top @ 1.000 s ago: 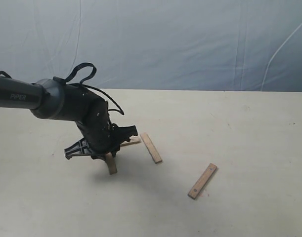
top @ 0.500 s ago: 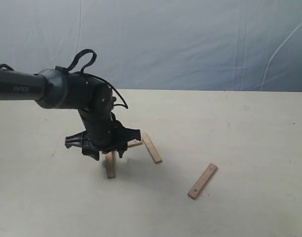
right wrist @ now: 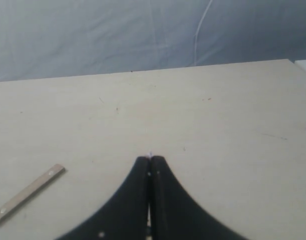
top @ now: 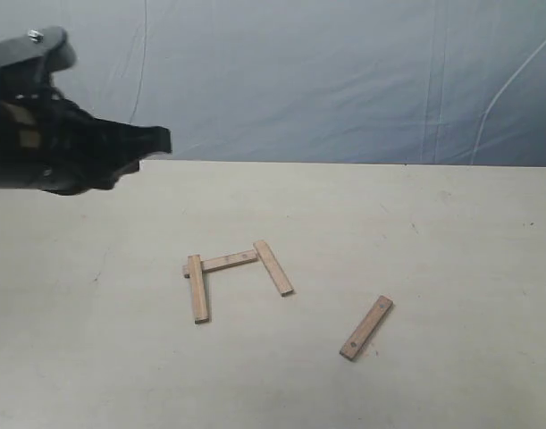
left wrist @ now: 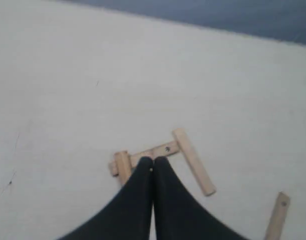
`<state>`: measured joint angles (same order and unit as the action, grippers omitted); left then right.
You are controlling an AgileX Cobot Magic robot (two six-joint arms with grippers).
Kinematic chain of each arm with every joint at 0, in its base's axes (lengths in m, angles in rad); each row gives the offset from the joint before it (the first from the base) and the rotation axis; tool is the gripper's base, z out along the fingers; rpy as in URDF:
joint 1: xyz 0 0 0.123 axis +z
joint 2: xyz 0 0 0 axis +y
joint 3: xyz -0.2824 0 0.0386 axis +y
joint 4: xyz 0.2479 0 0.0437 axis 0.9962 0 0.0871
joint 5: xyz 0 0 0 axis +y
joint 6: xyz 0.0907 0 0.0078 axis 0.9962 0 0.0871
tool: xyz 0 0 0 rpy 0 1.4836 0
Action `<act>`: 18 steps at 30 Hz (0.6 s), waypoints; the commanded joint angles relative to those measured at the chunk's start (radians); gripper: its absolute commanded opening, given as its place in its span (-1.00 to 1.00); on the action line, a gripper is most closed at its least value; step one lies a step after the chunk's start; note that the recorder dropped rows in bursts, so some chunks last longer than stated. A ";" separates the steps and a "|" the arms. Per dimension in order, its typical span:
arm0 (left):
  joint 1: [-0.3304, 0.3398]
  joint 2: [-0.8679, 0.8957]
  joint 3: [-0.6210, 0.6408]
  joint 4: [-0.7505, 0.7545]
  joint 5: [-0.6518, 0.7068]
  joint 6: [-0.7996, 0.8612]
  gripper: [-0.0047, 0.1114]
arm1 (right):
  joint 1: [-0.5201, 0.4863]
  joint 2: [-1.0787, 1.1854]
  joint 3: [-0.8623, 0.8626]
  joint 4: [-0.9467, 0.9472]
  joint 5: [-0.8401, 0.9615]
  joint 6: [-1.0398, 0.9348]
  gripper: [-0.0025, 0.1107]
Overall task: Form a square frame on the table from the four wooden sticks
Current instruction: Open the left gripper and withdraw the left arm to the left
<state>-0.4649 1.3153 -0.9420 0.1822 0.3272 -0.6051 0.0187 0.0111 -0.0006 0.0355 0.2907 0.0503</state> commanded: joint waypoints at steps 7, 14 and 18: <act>0.003 -0.652 0.585 0.021 -0.585 0.069 -0.92 | 0.004 -0.007 0.001 0.276 -0.573 0.058 -0.97; 0.030 -0.976 0.779 -0.135 -0.589 0.213 -0.92 | 0.004 -0.007 0.001 0.440 -0.652 0.152 -0.97; 0.075 -1.103 0.845 -0.321 -0.591 0.353 -0.92 | 0.004 0.060 -0.065 0.263 -0.628 0.202 -0.97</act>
<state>-0.4139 0.2791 -0.1330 -0.0123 -0.2459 -0.3451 0.0187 0.0238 -0.0183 0.4197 -0.3380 0.2101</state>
